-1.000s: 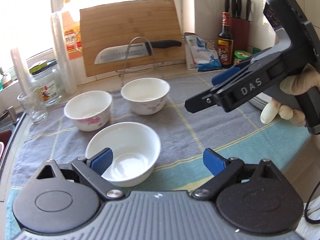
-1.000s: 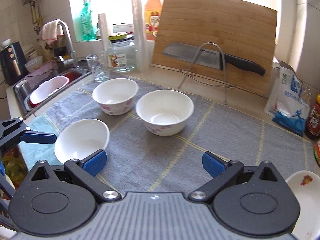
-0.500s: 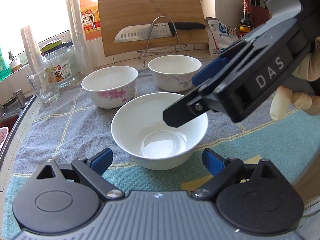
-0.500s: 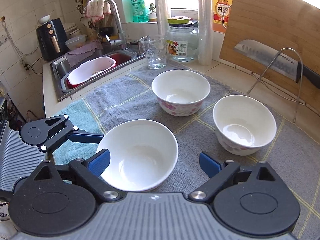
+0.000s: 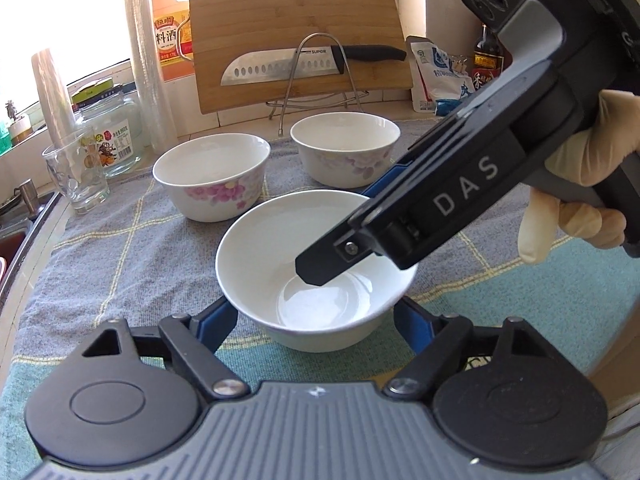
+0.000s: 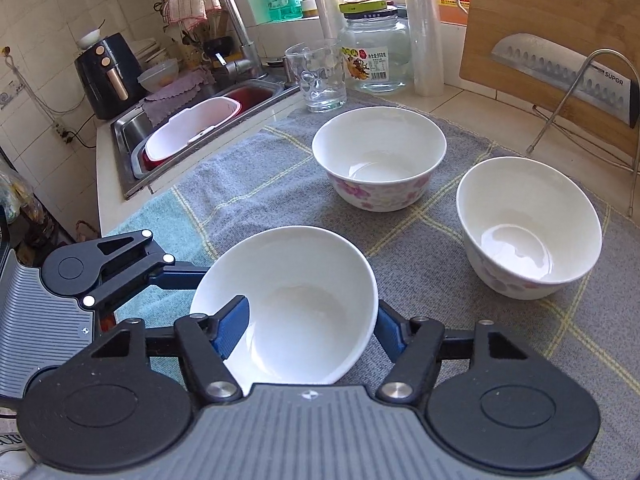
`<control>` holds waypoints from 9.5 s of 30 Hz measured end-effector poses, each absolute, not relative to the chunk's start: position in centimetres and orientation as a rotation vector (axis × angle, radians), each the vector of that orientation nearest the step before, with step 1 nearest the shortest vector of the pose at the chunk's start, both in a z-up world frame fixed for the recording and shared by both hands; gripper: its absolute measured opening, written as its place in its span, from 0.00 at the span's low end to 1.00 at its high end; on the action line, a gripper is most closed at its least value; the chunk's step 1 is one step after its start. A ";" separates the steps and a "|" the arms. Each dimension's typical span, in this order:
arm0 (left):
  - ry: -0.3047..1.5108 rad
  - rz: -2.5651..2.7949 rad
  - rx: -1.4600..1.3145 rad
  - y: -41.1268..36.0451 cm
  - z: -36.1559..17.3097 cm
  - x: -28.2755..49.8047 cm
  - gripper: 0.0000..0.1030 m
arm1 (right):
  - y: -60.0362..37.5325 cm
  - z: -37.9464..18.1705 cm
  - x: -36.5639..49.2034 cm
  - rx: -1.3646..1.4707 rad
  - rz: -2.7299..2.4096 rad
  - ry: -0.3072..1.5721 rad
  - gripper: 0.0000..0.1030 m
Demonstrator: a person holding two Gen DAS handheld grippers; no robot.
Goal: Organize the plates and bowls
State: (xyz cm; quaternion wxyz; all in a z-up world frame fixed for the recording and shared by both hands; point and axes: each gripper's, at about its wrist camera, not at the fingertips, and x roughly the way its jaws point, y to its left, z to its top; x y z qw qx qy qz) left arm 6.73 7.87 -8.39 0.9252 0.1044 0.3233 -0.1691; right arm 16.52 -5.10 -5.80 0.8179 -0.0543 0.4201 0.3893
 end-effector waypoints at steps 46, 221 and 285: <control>0.681 -0.661 0.252 -1.2 -8.0 5.3 0.82 | -16.6 -4.9 10.9 0.004 0.557 0.909 0.71; 0.714 -0.581 0.244 -2.7 -5.9 5.6 0.87 | -17.3 -2.1 13.8 -0.120 0.730 0.998 0.64; 0.675 -0.222 0.128 10.3 -7.3 11.8 0.93 | -6.7 1.2 19.4 -0.367 0.827 0.855 1.00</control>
